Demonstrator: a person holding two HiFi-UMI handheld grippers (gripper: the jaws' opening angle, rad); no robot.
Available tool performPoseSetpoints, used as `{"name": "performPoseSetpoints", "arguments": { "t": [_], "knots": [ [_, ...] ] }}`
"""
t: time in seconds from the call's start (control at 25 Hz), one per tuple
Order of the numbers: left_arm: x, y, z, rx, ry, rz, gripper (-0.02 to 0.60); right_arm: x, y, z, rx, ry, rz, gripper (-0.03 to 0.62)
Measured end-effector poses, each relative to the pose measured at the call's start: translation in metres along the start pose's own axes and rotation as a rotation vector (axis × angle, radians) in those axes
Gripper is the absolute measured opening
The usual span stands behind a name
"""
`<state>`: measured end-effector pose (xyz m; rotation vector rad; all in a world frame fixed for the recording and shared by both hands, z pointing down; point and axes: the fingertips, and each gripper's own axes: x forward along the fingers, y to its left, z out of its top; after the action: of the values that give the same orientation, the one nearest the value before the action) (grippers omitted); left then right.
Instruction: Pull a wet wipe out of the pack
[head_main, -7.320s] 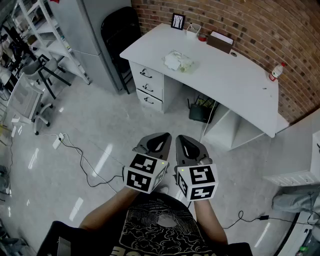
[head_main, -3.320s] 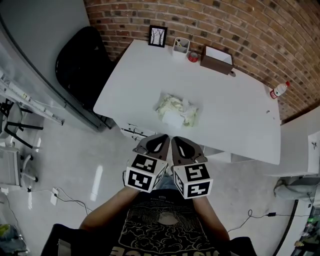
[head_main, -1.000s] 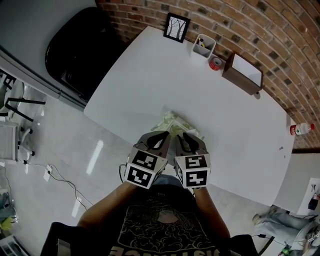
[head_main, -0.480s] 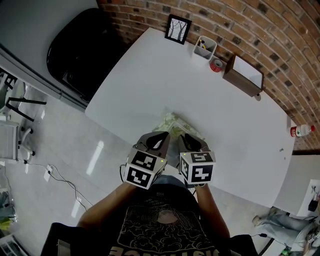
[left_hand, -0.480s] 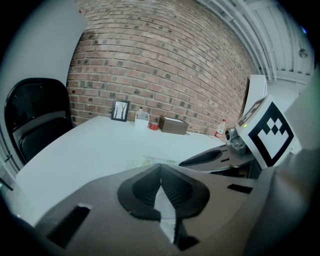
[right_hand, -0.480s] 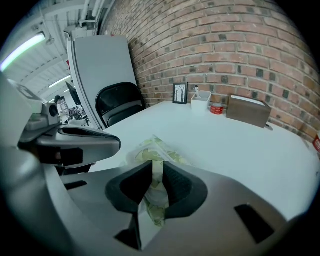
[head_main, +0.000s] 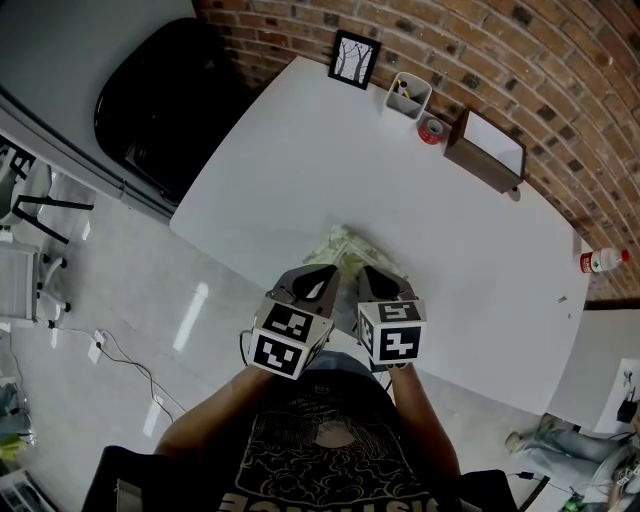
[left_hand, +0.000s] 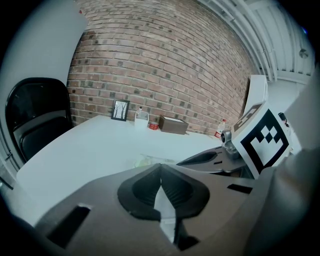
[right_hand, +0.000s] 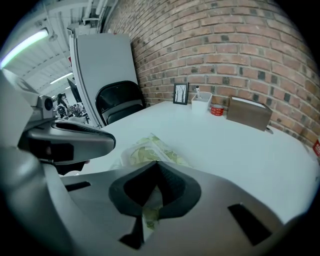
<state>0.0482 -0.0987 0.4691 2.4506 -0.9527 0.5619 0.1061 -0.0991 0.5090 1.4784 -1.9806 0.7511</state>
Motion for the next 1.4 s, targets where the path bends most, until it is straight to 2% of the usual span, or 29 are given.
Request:
{"name": "performPoseSetpoints", "arguments": {
  "t": [0.68,1.4],
  "knots": [
    [-0.003,-0.001,0.005,0.000,-0.015,0.012,0.012,-0.013,0.001,0.015,0.071,-0.100,0.042,0.014],
    [-0.007,-0.015,0.014,0.024,-0.032,-0.012,0.012,-0.035,0.001,0.040,0.051,-0.185,0.024,0.014]
  ]
}}
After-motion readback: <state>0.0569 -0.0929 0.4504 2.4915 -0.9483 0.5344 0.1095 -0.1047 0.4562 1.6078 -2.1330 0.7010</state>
